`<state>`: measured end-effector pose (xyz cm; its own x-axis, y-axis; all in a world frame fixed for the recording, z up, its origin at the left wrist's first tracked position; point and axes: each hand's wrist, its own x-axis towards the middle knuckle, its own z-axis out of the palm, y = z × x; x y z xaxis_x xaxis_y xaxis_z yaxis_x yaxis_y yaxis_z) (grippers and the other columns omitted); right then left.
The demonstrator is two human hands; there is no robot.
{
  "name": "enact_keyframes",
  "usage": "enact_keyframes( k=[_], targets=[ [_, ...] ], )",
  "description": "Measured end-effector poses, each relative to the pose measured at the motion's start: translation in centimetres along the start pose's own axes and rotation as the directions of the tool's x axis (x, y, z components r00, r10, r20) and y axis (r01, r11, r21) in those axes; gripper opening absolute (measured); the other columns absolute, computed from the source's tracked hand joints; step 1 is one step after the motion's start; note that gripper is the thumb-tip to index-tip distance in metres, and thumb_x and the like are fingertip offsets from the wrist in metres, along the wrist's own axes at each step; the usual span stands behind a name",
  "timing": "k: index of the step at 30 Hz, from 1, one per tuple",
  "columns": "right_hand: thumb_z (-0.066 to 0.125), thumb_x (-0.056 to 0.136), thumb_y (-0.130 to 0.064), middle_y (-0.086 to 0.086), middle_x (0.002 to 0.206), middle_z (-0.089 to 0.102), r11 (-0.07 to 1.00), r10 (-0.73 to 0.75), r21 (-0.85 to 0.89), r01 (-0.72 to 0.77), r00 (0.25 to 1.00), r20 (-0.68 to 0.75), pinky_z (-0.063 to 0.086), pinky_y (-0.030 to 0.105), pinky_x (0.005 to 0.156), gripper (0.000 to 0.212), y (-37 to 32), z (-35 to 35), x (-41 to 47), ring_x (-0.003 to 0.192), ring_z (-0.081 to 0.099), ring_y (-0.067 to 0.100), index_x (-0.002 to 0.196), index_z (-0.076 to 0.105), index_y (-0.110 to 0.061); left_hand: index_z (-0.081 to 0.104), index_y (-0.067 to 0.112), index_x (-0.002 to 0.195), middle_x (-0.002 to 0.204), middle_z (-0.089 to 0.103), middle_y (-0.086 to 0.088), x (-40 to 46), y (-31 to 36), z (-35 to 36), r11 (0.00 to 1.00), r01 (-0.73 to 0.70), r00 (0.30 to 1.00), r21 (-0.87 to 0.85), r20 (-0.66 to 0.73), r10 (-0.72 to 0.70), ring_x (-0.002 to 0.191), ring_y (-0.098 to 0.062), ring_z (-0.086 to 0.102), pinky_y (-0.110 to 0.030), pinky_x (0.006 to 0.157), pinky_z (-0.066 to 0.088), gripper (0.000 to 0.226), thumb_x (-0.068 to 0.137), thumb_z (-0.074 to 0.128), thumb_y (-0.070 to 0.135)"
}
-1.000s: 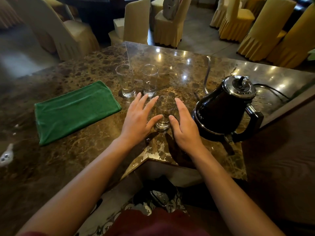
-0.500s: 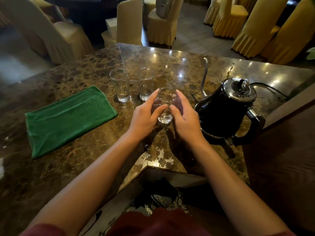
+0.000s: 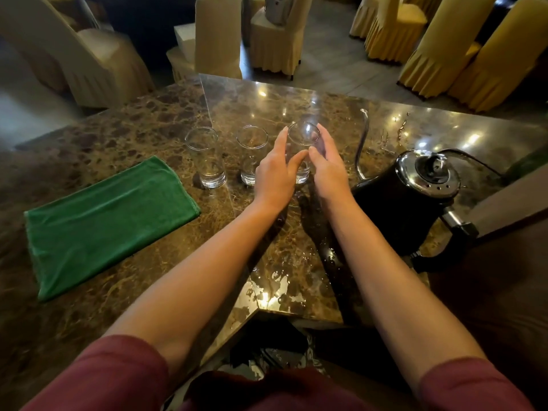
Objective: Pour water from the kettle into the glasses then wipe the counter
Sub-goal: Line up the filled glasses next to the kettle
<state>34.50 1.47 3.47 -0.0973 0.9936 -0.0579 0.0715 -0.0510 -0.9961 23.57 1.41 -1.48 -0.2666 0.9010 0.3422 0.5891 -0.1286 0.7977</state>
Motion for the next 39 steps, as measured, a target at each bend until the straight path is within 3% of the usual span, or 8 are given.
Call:
enact_keyframes(
  k=[10, 14, 16, 19, 23, 28, 33, 39],
  targets=[
    [0.042, 0.109, -0.001, 0.010, 0.165, 0.037, 0.999, 0.042, 0.024, -0.042, 0.999, -0.033, 0.033, 0.041, 0.125, 0.055, 0.6, 0.5, 1.2, 0.154, 0.034, 0.019, 0.161, 0.034, -0.015, 0.033, 0.016, 0.157, 0.125, 0.068, -0.012, 1.2, -0.8, 0.2, 0.999, 0.008, 0.997, 0.042, 0.074, -0.011, 0.111, -0.025, 0.066, -0.038, 0.093, 0.050, 0.066, 0.101, 0.057, 0.040],
    [0.042, 0.108, -0.001, 0.011, 0.167, 0.033, 1.000, 0.026, 0.001, -0.026, 0.999, -0.022, 0.033, 0.036, 0.125, 0.056, 0.4, 0.6, 1.2, 0.154, 0.031, 0.017, 0.162, 0.031, -0.015, 0.029, 0.019, 0.159, 0.138, 0.062, -0.011, 1.0, -0.9, 0.1, 0.998, 0.053, 0.993, 0.020, 0.105, -0.055, 0.122, -0.024, 0.062, -0.036, 0.098, 0.047, 0.067, 0.102, 0.053, 0.045],
    [0.042, 0.109, -0.002, 0.008, 0.167, 0.033, 0.999, 0.023, -0.044, -0.023, 1.000, -0.013, 0.036, 0.024, 0.119, 0.058, 0.2, 0.4, 0.8, 0.153, 0.031, 0.013, 0.163, 0.027, -0.015, 0.028, 0.017, 0.159, 0.140, 0.060, -0.011, 0.7, -0.6, 0.0, 0.998, 0.067, 0.992, 0.007, 0.109, -0.067, 0.124, -0.023, 0.061, -0.029, 0.096, 0.045, 0.067, 0.103, 0.052, 0.045],
    [0.045, 0.108, -0.011, 0.003, 0.169, 0.030, 0.973, -0.057, -0.225, 0.051, 0.998, -0.019, 0.030, 0.036, 0.126, 0.062, 0.2, 0.0, -0.5, 0.155, 0.028, 0.015, 0.165, 0.023, -0.022, 0.029, 0.012, 0.159, 0.145, 0.057, -0.011, -0.4, 0.2, -0.7, 0.996, 0.079, 0.993, -0.042, 0.092, -0.075, 0.129, -0.021, 0.058, -0.025, 0.100, 0.044, 0.065, 0.105, 0.050, 0.041],
    [0.049, 0.104, -0.014, 0.004, 0.170, 0.026, 0.863, -0.263, -0.431, 0.262, 0.963, 0.059, 0.023, 0.037, 0.128, 0.062, 0.4, -0.6, -3.3, 0.157, 0.023, 0.014, 0.163, 0.028, -0.016, 0.033, 0.010, 0.156, 0.151, 0.051, -0.011, -3.5, -0.2, -2.3, 0.999, 0.027, 0.993, -0.032, 0.115, -0.023, 0.136, -0.021, 0.052, -0.037, 0.109, 0.046, 0.065, 0.104, 0.049, 0.046],
    [0.059, 0.100, -0.022, 0.006, 0.165, 0.036, 0.685, -0.445, -0.602, 0.411, 0.890, 0.101, 0.029, 0.045, 0.126, 0.053, 0.8, -1.6, -6.2, 0.154, 0.029, 0.019, 0.151, 0.048, -0.017, 0.062, 0.013, 0.136, 0.144, 0.058, -0.009, -6.7, -1.7, -6.4, 0.983, -0.137, 0.990, 0.124, 0.033, 0.134, 0.135, -0.021, 0.052, -0.046, 0.111, 0.044, 0.047, 0.102, 0.051, 0.044],
    [0.059, 0.098, -0.044, 0.009, 0.173, 0.016, 0.416, -0.430, -0.779, 0.469, 0.856, 0.286, 0.018, 0.057, 0.127, 0.067, 1.9, -2.2, -8.2, 0.161, 0.008, 0.031, 0.159, 0.039, -0.025, 0.062, 0.019, 0.135, 0.155, 0.042, -0.016, -10.0, -2.5, -12.1, 0.782, -0.241, 0.968, 0.575, 0.087, 0.235, 0.150, -0.035, 0.028, -0.054, 0.121, 0.025, 0.048, 0.101, 0.049, 0.050],
    [0.057, 0.097, -0.051, 0.009, 0.175, 0.011, 0.301, -0.404, -0.733, 0.610, 0.778, 0.482, 0.016, 0.061, 0.126, 0.073, 1.7, 0.9, -9.9, 0.161, 0.005, 0.035, 0.161, 0.034, -0.025, 0.058, 0.019, 0.140, 0.160, 0.034, -0.019, -14.4, -4.6, -18.9, 0.667, -0.083, 0.991, 0.741, -0.013, 0.137, 0.153, -0.041, 0.017, -0.060, 0.122, 0.016, 0.056, 0.099, 0.048, 0.055]
  ],
)
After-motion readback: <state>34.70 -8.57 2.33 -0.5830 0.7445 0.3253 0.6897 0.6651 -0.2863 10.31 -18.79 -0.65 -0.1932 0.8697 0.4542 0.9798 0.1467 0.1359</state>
